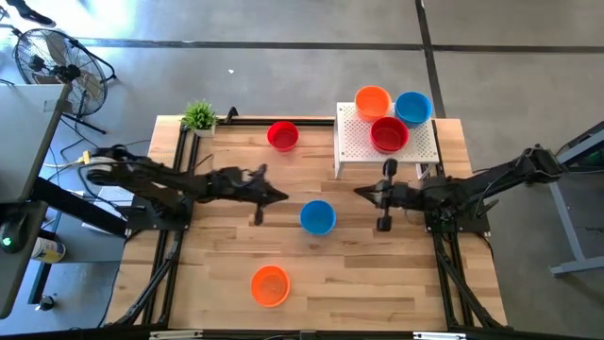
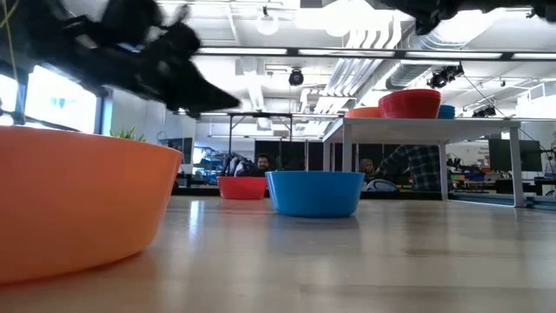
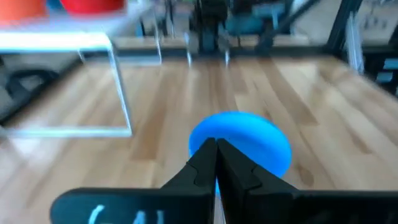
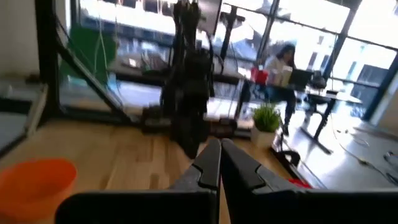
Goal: Pick & Place Mini bowls
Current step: Stack the blue bowl on top of the blue bowl on the shelf
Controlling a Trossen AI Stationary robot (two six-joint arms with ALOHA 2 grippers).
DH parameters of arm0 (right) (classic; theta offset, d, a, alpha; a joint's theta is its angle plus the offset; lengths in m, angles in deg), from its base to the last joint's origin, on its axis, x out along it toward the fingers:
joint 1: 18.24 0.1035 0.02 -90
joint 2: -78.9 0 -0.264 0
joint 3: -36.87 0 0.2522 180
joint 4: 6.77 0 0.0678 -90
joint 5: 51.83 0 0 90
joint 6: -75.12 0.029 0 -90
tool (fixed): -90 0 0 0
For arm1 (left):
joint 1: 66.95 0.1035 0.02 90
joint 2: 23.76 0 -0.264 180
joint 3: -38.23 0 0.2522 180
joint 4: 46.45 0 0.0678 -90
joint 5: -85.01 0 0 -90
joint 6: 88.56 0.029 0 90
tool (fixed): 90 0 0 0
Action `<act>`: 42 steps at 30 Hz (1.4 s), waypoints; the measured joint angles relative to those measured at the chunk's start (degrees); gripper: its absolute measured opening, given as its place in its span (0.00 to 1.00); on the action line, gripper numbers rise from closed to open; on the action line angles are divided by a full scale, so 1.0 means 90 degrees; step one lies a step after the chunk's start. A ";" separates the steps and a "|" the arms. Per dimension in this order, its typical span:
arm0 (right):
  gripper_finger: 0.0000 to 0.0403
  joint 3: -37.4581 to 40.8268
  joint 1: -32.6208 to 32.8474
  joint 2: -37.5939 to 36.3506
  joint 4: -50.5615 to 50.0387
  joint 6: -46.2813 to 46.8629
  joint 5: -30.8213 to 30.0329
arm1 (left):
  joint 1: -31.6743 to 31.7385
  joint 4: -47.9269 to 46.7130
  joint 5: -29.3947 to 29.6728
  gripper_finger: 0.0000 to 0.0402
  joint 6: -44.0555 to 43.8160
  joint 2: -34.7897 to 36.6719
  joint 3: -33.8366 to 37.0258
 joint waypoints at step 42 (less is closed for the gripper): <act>0.19 -0.6088 0.0034 0.7283 -0.7418 0.2837 0.0358 | 0.0000 0.1122 0.0708 0.01 0.0136 0.1400 0.1975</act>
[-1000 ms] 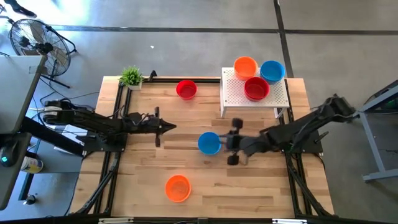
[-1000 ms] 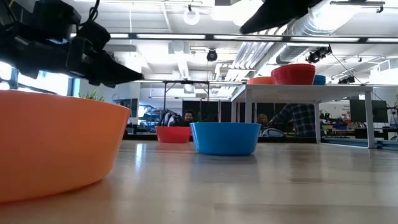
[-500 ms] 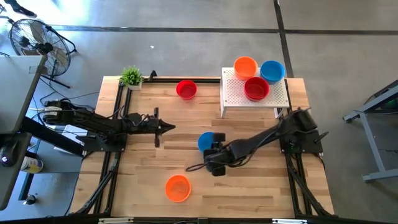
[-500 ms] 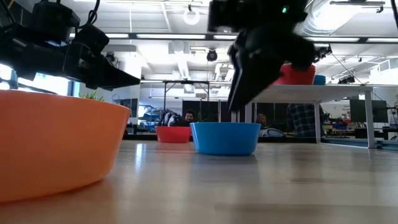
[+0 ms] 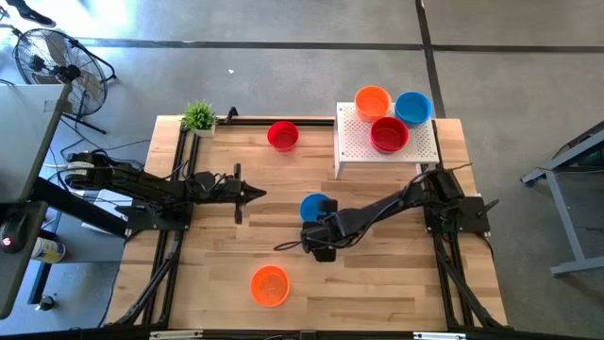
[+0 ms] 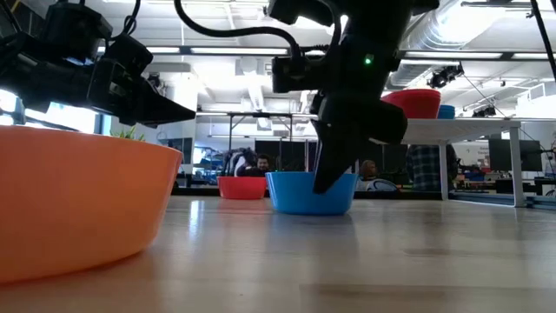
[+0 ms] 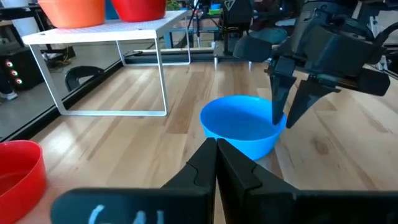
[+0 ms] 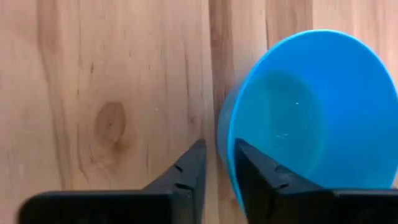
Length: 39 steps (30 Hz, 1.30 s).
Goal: Pick & Place Mini bowls
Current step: Stack the blue bowl on top of the blue bowl on the shelf
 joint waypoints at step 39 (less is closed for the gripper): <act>0.00 -0.3400 -0.4330 -0.3488 -0.5579 -0.0343 -0.0147 | -0.0002 -0.0104 0.0148 0.01 -0.0085 0.0000 -0.0007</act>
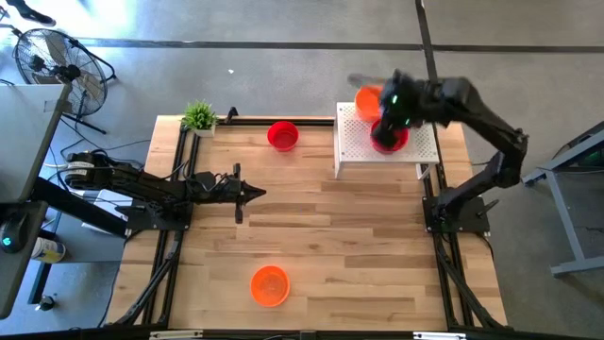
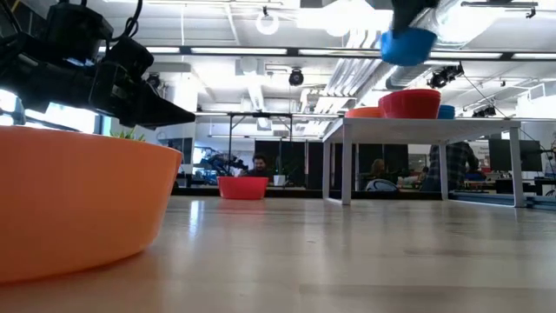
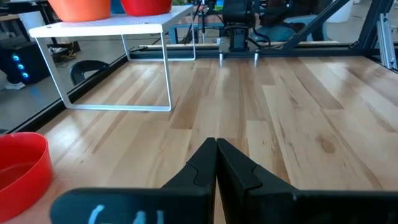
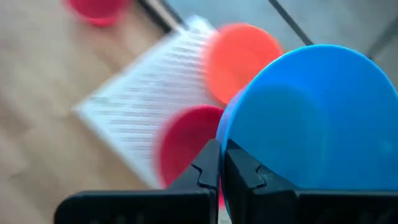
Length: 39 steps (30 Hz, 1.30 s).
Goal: Pick & Place Mini bowls
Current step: Stack the blue bowl on top of the blue bowl on the shelf
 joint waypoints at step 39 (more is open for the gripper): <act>0.16 0.2230 -0.2852 -0.0128 0.1586 -0.1497 0.0829 | 0.0001 0.0009 0.0029 0.01 -0.0004 -0.0002 0.0000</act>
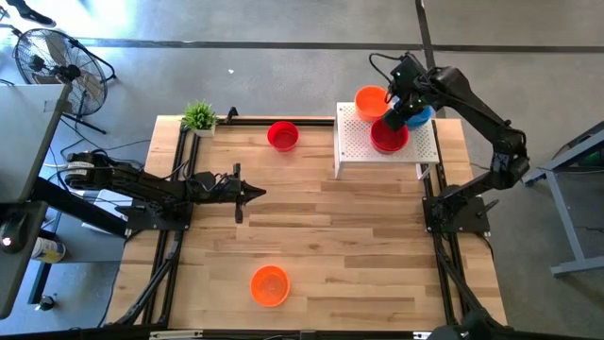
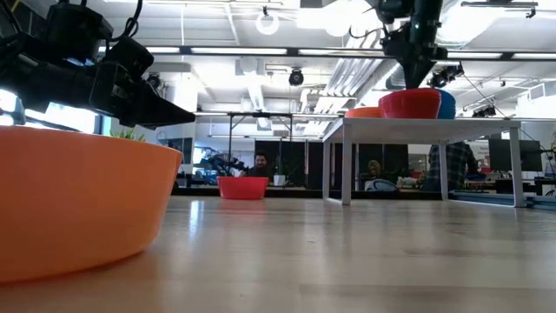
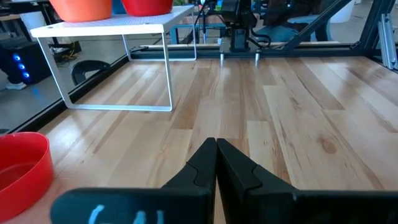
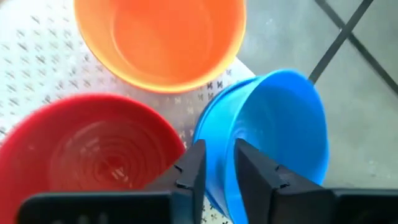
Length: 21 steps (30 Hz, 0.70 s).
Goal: Pick & Place Mini bowls
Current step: Stack the blue bowl on top of the blue bowl on the shelf
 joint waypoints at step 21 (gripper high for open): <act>0.02 0.0228 0.0268 -0.0036 -0.0042 0.0304 0.0026 | 0.0001 -0.0050 -0.0012 0.01 -0.0003 0.0000 0.0005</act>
